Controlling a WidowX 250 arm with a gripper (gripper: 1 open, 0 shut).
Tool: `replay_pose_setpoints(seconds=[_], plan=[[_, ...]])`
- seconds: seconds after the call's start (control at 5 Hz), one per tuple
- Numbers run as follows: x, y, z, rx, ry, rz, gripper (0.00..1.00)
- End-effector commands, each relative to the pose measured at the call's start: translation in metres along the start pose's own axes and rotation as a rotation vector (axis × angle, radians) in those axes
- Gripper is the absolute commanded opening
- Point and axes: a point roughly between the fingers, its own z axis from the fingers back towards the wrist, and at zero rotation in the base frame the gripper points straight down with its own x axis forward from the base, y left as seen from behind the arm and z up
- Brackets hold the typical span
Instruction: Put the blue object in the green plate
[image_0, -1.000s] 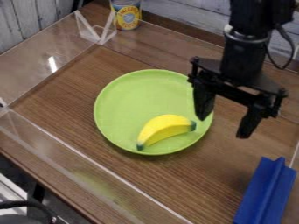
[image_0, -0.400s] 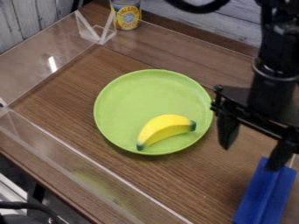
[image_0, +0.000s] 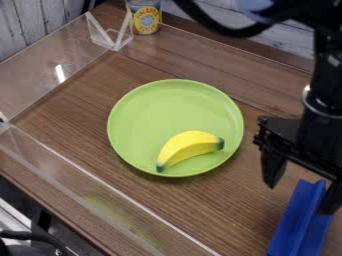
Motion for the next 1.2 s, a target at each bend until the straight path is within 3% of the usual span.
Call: replay_pose_setpoints(seconds=[0.0, 1.0], plan=[[0.001, -0.004, -0.002, -0.014, -0.034, -0.007, 1.0], [0.001, -0.003, -0.037, -0.049, -0.066, -0.006, 1.0]])
